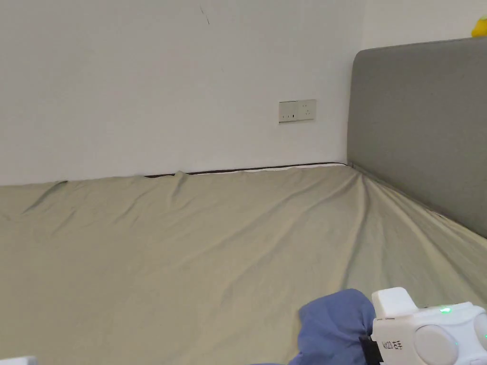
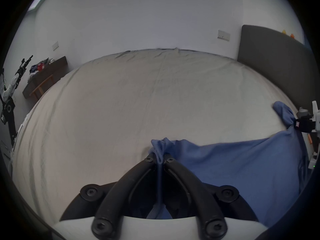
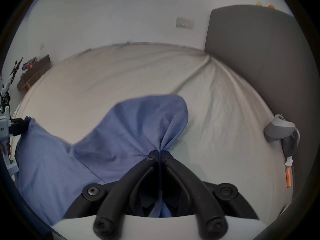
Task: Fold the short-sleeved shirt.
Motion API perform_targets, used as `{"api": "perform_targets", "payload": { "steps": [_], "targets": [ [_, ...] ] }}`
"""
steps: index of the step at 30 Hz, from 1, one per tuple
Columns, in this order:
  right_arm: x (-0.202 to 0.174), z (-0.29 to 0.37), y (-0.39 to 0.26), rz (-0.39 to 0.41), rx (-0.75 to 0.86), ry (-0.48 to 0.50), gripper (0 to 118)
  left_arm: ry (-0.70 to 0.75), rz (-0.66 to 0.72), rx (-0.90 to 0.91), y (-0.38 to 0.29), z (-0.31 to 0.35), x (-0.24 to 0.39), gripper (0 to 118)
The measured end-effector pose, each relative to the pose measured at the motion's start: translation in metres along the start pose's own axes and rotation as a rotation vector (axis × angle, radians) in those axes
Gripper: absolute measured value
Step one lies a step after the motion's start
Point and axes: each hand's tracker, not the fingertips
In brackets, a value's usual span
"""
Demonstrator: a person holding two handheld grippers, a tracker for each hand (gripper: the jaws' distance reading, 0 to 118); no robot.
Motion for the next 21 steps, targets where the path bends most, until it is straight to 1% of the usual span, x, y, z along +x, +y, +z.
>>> {"api": "perform_targets", "payload": {
  "steps": [2,4,6,7,9,10,11,12,13,14,15,17,18,19,21],
  "targets": [
    [0.008,0.015,0.003,-0.057,0.098,0.079,2,-0.012,0.008,0.048,0.004,0.013,0.004,2],
    [0.012,0.042,0.011,-0.077,0.156,0.074,2,-0.016,0.019,0.075,0.014,0.029,0.008,2],
    [0.012,0.072,0.021,-0.055,0.262,0.077,2,-0.052,0.08,0.133,0.024,0.052,0.009,2],
    [0.012,0.089,0.027,-0.045,0.286,0.087,2,-0.098,0.097,0.162,0.033,0.068,0.008,2],
    [0.01,0.123,0.039,-0.041,0.368,0.104,2,-0.124,0.087,0.232,0.049,0.102,0.009,2],
    [0.01,0.143,0.046,-0.019,0.41,0.1,2,-0.11,0.051,0.262,0.059,0.123,0.01,2],
    [0.009,0.16,0.053,-0.013,0.467,0.082,2,-0.091,0.035,0.294,0.069,0.143,0.011,2],
    [0.009,0.18,0.06,0.019,0.547,0.064,2,-0.081,0.011,0.343,0.079,0.167,0.011,2],
    [0.006,0.201,0.066,0.027,0.585,0.036,2,-0.071,0.012,0.408,0.087,0.191,0.011,2],
    [0.005,0.22,0.072,0.021,0.61,0.011,2,-0.049,0.039,0.457,0.095,0.213,0.01,2],
    [0.006,0.241,0.079,0.03,0.663,0.01,2,-0.056,0.04,0.483,0.105,0.235,0.009,2],
    [0.011,0.28,0.091,0.01,0.754,0.021,2,-0.052,0.044,0.548,0.12,0.283,0.007,2],
    [0.013,0.3,0.095,-0.016,0.781,0.014,2,-0.027,0.012,0.579,0.127,0.306,0.009,2],
    [0.015,0.319,0.1,-0.007,0.838,0.003,2,0.011,-0.004,0.631,0.131,0.328,0.014,2],
    [0.016,0.35,0.106,0.007,0.896,-0.04,2,0.039,-0.04,0.717,0.139,0.363,0.02,2]
  ]
}}
